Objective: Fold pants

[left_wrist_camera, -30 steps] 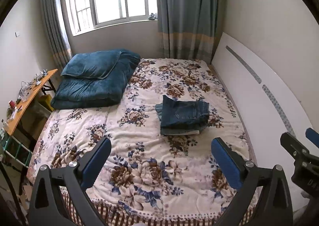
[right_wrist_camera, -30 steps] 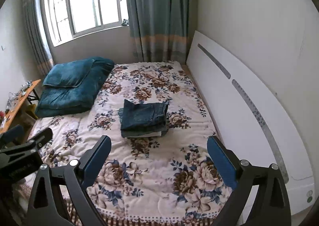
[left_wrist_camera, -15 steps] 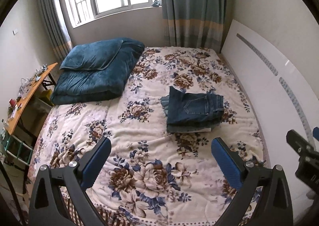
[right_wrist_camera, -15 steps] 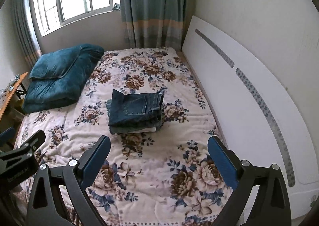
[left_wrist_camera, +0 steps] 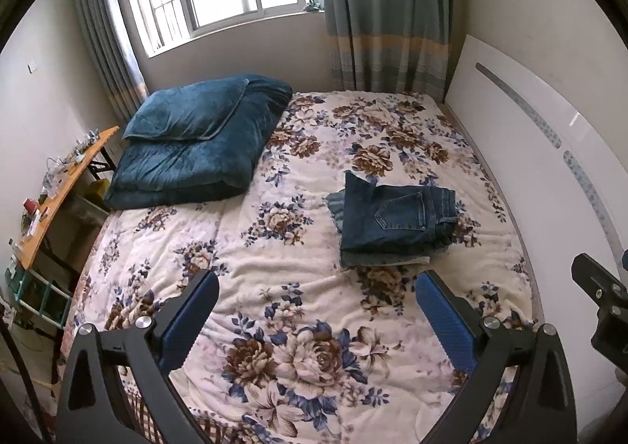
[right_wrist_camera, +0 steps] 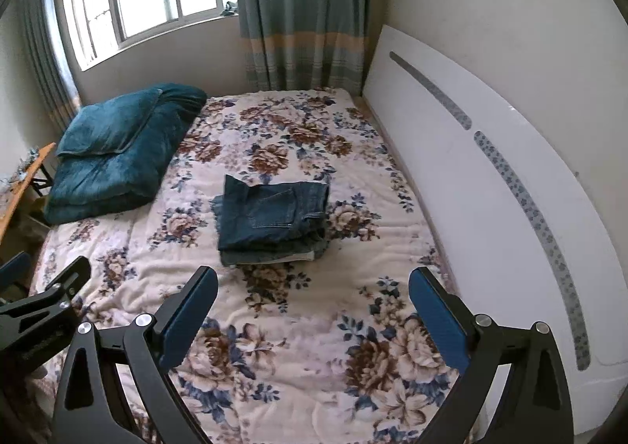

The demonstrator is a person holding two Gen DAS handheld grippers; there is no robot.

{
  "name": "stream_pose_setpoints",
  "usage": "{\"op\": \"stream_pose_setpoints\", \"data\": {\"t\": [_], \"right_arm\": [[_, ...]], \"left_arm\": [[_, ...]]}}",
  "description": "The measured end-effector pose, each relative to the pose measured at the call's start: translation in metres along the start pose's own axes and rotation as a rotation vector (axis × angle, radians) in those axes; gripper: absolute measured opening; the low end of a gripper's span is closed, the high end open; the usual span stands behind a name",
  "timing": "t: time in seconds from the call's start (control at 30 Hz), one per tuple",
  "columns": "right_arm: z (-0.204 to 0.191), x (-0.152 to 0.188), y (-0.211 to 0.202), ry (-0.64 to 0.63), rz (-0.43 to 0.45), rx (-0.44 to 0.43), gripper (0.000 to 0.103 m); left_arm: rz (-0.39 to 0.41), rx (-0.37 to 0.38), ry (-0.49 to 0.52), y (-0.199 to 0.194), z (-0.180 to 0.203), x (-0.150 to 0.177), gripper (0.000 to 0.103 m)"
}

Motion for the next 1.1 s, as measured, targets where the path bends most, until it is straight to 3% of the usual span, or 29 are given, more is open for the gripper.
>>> {"op": "stream_pose_setpoints", "data": {"t": [1.1], "right_arm": [[0.007,0.003,-0.004,0.017,0.012,0.001,0.101]], "left_arm": [[0.086,0.024,0.022,-0.027,0.015,-0.012,0.103]]}}
Point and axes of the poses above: each gripper's, at about its wrist camera, not at the fingertips, and y roughly the way its jaws point, z to its right, x to its underside, the point moved 3 cm from there along y, roughly the way its jaws point, and after that the axes turned 12 degrees about z, right-handed, at the moved point
